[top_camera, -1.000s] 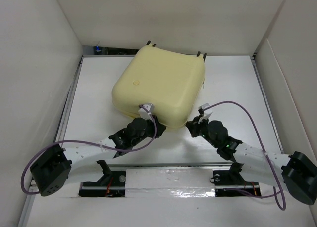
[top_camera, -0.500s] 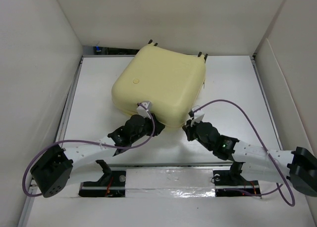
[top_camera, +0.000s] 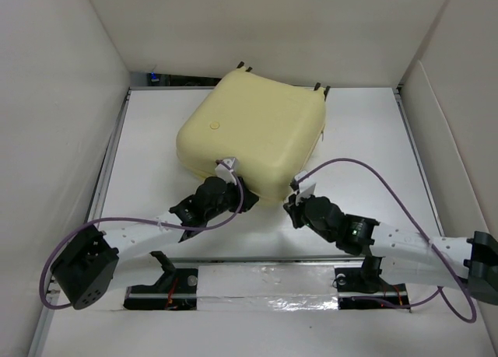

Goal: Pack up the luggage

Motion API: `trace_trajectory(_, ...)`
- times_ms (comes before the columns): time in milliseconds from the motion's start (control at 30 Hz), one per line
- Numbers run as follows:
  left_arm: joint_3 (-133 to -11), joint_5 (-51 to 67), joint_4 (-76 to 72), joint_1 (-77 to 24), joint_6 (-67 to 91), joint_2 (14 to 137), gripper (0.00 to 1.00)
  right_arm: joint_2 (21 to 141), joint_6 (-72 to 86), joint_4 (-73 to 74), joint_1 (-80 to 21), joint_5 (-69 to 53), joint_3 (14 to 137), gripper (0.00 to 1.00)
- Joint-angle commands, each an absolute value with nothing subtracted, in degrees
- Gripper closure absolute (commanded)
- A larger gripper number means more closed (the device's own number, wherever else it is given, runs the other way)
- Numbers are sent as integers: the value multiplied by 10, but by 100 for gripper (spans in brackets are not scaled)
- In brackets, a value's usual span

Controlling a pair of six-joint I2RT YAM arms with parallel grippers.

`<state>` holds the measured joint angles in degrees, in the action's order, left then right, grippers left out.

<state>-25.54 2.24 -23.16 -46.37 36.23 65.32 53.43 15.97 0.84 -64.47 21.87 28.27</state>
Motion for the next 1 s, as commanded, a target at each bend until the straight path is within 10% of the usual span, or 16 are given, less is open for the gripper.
trace_trajectory(0,-319,-81,-384,-437,387,691,84,585,215,-135,-718,-12,299,100)
trace_trajectory(300,-345,-60,-380,-450,380,713,82,768,264,-315,-767,120,374,100)
trace_trajectory(533,-288,-118,-275,-420,372,608,29,677,279,-251,-760,206,304,100)
trace_trajectory(967,-214,-110,-269,-260,418,534,33,579,293,-185,-736,193,256,100)
